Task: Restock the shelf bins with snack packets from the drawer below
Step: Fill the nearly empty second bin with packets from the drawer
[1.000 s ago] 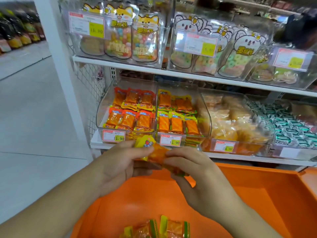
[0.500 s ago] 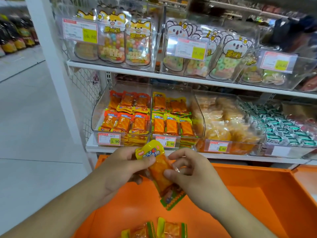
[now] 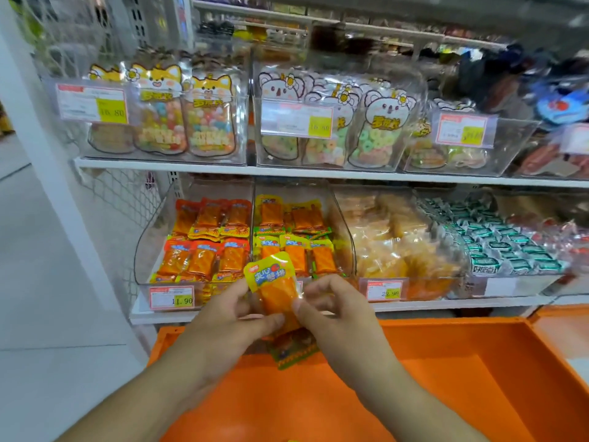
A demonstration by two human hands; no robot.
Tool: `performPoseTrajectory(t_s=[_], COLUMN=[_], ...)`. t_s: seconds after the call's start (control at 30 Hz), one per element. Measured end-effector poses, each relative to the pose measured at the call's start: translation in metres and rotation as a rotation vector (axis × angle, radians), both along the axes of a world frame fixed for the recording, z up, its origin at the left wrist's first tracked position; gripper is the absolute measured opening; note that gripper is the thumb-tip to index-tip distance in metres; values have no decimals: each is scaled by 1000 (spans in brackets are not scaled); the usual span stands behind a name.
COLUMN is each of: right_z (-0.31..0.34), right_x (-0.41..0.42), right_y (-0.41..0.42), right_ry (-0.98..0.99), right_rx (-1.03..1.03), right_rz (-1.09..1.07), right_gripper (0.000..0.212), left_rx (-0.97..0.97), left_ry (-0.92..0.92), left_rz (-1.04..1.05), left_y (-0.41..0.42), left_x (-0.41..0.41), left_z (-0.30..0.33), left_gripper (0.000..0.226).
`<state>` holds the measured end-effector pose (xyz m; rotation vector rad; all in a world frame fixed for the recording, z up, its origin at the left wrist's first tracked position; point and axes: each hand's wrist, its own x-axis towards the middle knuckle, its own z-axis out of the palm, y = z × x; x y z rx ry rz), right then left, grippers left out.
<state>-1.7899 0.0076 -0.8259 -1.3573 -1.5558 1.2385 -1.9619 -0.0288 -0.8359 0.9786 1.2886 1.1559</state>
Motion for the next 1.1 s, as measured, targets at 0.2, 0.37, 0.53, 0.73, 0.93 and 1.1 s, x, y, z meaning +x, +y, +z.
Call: performPoseTrajectory(t_s=[0.2,0.37,0.53,0.73,0.93,1.1], right_z=[9,-15,-30,-37,-34,-33], right_x=[44,60,62,66,68,69], right_y=[68,110,120,123,118,116], right_ry=[-435,-621,-607,-651,-709,-713], right_rx=[352,398,423,437,416,415], right_rz=[-3,101,73,70,91,80], right_gripper=[31,44,41,50,66,56], left_rx=[-33,-18,-43,11,-6,-12], left_ry=[217,526,711,998,1174,1174], left_rz=[136,196,150,94,95,59], left_y=[80,153,195,201,196,189], left_x=[10,33,56,72,68,71], left_z=[12,8,-20,-33,-29,-29], left_gripper=[31,34,38,27,43,28])
